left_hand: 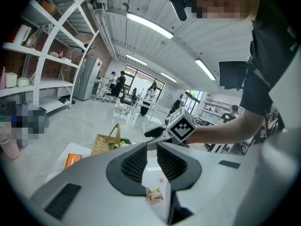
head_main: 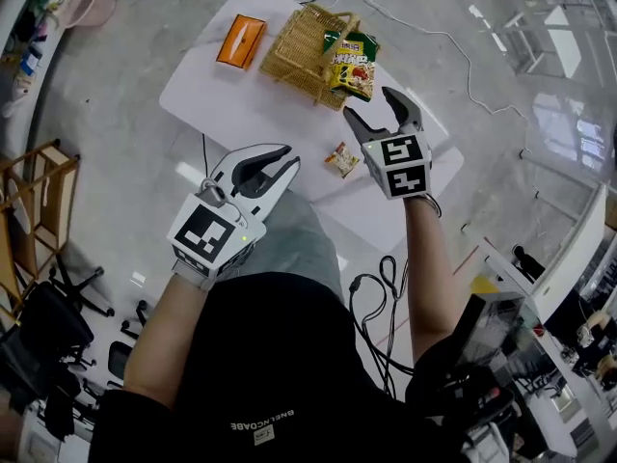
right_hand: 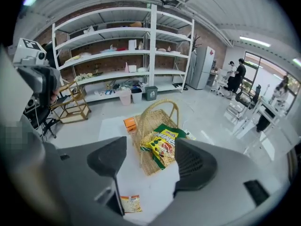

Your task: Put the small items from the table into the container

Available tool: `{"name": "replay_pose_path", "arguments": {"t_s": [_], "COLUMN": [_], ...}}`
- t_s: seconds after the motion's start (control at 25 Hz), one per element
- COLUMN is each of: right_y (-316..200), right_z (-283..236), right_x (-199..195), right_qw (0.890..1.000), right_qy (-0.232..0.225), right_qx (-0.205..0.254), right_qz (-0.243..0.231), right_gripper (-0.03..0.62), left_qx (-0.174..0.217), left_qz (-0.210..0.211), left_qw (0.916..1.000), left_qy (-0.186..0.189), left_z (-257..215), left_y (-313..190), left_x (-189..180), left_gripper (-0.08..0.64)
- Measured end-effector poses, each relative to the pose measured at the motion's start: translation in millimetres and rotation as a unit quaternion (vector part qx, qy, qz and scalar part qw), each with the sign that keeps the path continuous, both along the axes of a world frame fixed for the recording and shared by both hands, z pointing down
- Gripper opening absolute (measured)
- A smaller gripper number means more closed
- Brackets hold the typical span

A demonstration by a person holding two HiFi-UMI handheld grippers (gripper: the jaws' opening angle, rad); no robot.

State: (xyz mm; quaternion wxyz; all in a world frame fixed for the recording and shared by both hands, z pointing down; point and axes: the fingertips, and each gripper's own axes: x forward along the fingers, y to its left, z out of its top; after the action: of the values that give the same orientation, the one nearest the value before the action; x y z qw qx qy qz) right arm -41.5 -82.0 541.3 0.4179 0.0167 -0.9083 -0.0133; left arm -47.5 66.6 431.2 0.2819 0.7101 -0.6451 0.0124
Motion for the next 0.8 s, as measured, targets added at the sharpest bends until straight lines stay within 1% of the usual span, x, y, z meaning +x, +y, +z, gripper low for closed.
{"name": "replay_pose_path", "arguments": {"t_s": [0.08,0.12,0.36,0.52,0.64,0.8], "right_y": [1,0,-4,-8,-7,-7], "right_z": [-21,-31,-88,-126,-154,-191], "right_x": [7,11,47,73,93,118], "right_qw": [1.000,0.999,0.995,0.987,0.980,0.970], "right_qy": [-0.019,-0.027,-0.070,-0.107,-0.129,-0.156], "right_qx": [0.001,0.004,0.033,0.039,0.030,0.029], "right_qz": [0.012,0.019,0.060,0.112,0.146,0.182], "right_gripper": [0.320,0.302,0.153,0.070,0.049,0.041], "left_qx": [0.005,0.008,0.030,0.048,0.058,0.074], "left_qz": [0.010,0.014,0.046,0.083,0.106,0.140], "left_qw": [0.9999,0.9999,0.9984,0.9953,0.9924,0.9872], "left_qy": [-0.004,-0.006,-0.013,-0.017,-0.020,-0.020], "left_z": [-7,-10,-37,-57,-75,-97], "left_y": [-4,-7,-27,-42,-50,-64], "left_x": [5,8,28,40,52,70], "left_gripper": [0.046,0.046,0.046,0.046,0.046,0.046]}}
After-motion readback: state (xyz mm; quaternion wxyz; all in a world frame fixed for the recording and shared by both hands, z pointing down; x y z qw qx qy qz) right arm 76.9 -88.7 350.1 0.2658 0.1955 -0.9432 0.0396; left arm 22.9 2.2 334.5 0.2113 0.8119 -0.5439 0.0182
